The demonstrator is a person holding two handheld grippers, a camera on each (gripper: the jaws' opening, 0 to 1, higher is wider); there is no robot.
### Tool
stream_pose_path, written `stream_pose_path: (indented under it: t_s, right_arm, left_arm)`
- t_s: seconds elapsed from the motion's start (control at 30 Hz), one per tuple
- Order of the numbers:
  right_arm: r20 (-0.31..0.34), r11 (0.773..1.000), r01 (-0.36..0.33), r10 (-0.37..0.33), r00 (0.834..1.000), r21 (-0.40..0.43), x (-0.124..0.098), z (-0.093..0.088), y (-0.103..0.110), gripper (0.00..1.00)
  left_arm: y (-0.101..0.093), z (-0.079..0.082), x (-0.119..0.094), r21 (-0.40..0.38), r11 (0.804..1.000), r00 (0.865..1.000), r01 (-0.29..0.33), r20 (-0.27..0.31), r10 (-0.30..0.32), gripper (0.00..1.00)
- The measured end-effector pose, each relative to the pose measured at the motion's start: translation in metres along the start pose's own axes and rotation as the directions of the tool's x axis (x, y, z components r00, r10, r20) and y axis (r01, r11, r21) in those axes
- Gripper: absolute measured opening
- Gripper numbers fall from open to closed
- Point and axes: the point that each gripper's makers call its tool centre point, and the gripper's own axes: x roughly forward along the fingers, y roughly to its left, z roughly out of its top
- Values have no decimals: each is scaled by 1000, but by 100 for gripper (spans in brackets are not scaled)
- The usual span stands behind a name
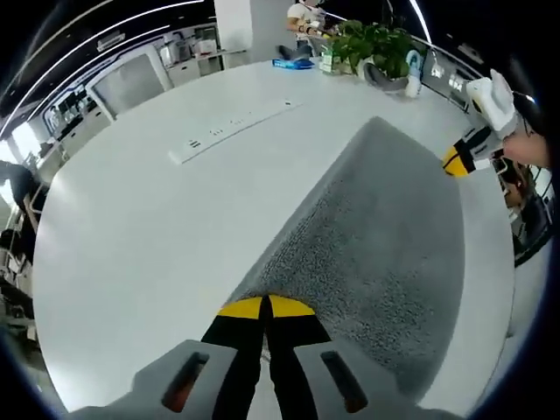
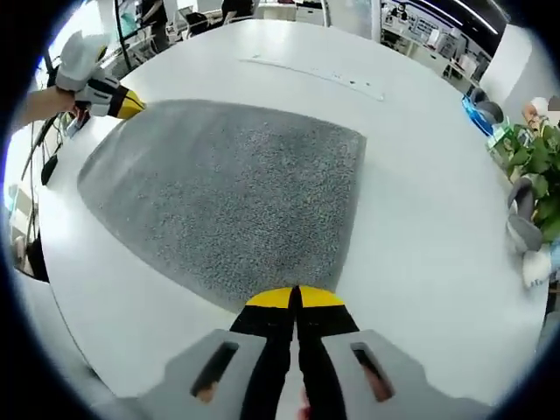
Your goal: Fold the towel on the table until its edges align and the towel forms a compact rectangular stack.
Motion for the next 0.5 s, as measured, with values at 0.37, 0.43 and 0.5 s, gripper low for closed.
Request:
stream_pose_path:
  t_s: [0.37,0.43,0.5]
  right_arm:
    - [-6,998,0,-1,1000,-57,3,5,-5,0]
    - [2,999,-8,8,1000,-37,3,5,-7,0]
    - [7,1000,-17,17,1000,-15,3,6,-8,0]
  left_arm:
    - [-12,-15,-13,-25,1000,1000,-4,-9,4,1]
    - [-15,-18,-15,-27,1000,1000,-12,-10,12,1]
    - [-17,-19,-16,-27,999,1000,-18,-10,18,1]
